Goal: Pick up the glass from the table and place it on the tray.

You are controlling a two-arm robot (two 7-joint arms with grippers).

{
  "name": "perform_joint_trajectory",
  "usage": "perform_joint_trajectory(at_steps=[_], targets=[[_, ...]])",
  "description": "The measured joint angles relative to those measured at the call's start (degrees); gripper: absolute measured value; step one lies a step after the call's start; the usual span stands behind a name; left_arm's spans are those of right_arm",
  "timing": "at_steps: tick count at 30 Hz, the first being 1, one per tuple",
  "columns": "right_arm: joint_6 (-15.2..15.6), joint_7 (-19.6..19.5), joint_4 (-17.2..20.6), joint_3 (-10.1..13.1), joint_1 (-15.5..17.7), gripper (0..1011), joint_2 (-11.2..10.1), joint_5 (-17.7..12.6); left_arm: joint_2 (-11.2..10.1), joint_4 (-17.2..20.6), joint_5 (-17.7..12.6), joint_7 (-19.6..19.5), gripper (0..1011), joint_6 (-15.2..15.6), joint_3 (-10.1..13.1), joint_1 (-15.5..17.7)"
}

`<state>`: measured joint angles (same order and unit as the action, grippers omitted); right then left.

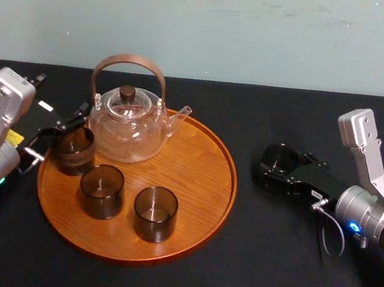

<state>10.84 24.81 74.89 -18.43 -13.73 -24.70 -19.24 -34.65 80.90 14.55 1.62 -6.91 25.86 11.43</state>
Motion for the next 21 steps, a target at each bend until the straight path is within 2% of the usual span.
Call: perform_joint_trajectory(at_steps=[21], targets=[[-0.14,0.26,0.07,0.05,0.05,904,-0.04,-0.27,0.00,0.00,0.00,0.00,1001,0.00,0.00,0.00]])
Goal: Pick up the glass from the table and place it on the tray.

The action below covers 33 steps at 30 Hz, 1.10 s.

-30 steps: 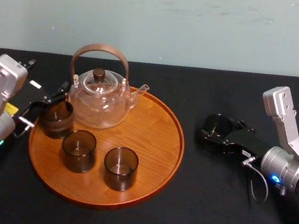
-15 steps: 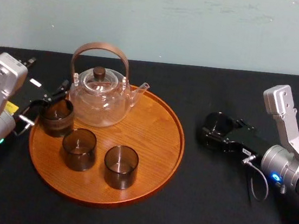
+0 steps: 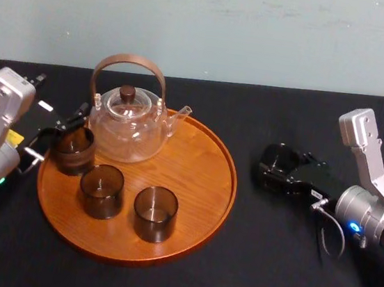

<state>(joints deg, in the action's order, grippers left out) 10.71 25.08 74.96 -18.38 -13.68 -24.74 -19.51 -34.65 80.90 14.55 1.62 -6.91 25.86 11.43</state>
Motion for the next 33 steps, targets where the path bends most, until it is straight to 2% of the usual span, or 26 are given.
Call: perform_joint_trajectory(at_steps=[7,13,18,25,33], targets=[[0.56,1.88,1.78,-0.99,-0.51,904,-0.83,-1.38,0.00,0.00,0.00,0.00,1001,0.00,0.00,0.00],[3.07,2.16,5.30,-3.15,-1.26,904,-1.77,-1.43,0.00,0.00,0.00,0.00,1001,0.00,0.00,0.00],[3.99,2.38,7.19,-4.88,-2.04,904,-1.91,-1.28,0.00,0.00,0.00,0.00,1001,0.00,0.00,0.00],[4.44,3.18,8.46,-7.93,-3.85,904,-1.27,-0.36,0.00,0.00,0.00,0.00,1001,0.00,0.00,0.00],[3.50,4.67,7.37,-11.50,-6.13,904,0.48,0.31,0.00,0.00,0.00,0.00,1001,0.00,0.00,0.00]])
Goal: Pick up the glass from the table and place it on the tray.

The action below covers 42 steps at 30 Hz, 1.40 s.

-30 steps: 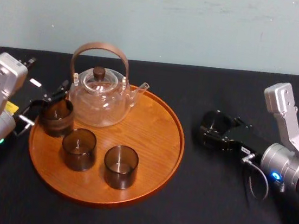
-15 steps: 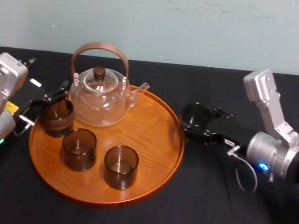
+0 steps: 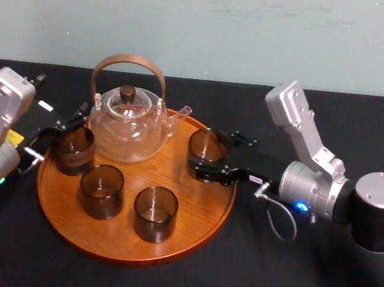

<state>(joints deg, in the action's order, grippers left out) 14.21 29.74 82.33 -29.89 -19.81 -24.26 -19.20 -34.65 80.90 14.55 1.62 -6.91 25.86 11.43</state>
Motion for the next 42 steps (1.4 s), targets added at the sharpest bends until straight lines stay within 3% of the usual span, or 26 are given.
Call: perform_joint_trajectory(at_steps=[14,30,42], targets=[[-3.27,1.89,-4.16,-3.58,-2.22,904,2.34,0.72,0.00,0.00,0.00,0.00,1001,0.00,0.00,0.00],[-4.66,2.11,-8.53,-4.27,-3.03,904,3.86,0.57,0.00,0.00,0.00,0.00,1001,0.00,0.00,0.00],[-4.66,1.95,-8.69,-4.26,-3.04,904,4.00,0.52,0.00,0.00,0.00,0.00,1001,0.00,0.00,0.00]])
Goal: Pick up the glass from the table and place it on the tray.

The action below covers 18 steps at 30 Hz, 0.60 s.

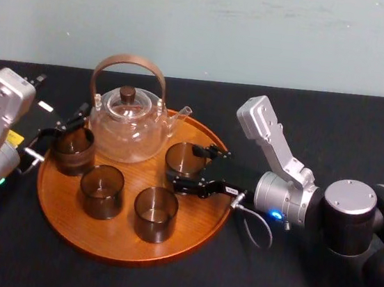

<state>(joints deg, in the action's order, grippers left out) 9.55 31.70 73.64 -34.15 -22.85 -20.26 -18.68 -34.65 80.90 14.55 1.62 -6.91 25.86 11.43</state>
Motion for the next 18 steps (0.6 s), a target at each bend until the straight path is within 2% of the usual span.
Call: perform_joint_trajectory(at_steps=[18], targets=[[0.04,-0.79,-0.48,0.14,0.11,904,-0.06,0.42,0.00,0.00,0.00,0.00,1001,0.00,0.00,0.00]])
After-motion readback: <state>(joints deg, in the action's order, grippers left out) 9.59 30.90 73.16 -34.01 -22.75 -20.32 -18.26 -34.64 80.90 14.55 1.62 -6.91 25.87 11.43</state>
